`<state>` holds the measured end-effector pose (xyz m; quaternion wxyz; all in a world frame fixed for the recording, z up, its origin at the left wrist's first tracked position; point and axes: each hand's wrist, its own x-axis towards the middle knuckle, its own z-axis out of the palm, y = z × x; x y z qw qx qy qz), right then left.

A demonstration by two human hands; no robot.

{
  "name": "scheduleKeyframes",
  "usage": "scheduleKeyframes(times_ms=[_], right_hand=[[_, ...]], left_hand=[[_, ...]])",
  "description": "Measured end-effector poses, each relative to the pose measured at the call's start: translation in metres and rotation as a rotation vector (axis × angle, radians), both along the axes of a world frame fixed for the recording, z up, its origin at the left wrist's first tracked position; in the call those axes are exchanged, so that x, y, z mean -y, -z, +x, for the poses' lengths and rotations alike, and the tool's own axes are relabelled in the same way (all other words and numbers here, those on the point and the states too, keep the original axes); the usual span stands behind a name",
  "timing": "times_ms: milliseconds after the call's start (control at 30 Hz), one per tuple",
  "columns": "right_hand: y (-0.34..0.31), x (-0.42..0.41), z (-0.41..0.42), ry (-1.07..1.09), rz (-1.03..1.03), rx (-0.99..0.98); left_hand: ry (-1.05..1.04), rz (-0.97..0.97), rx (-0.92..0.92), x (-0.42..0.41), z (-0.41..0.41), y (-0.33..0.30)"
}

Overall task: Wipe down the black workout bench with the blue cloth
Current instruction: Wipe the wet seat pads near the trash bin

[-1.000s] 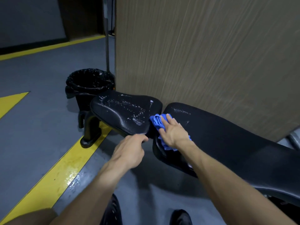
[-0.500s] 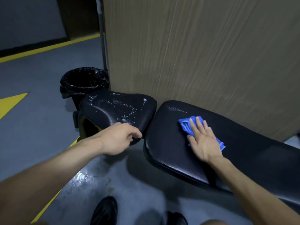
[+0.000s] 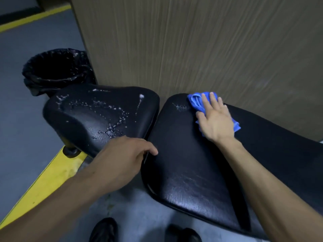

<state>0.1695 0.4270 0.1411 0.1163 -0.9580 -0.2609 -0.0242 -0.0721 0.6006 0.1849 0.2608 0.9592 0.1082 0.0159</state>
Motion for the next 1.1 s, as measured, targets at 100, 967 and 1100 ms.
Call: scheduleKeyframes(times_ms=[100, 967, 1100], right_hand=[[-0.003, -0.007, -0.05, -0.276, 0.019, -0.026], [-0.009, -0.011, -0.008, -0.668, 0.046, -0.097], [-0.011, -0.055, 0.047, -0.268, 0.081, -0.08]], left_hand=[[-0.013, 0.019, -0.027, 0.006, -0.005, 0.001], [0.238, 0.196, -0.267, -0.003, 0.022, -0.029], [0.279, 0.138, -0.302, -0.014, 0.026, -0.03]])
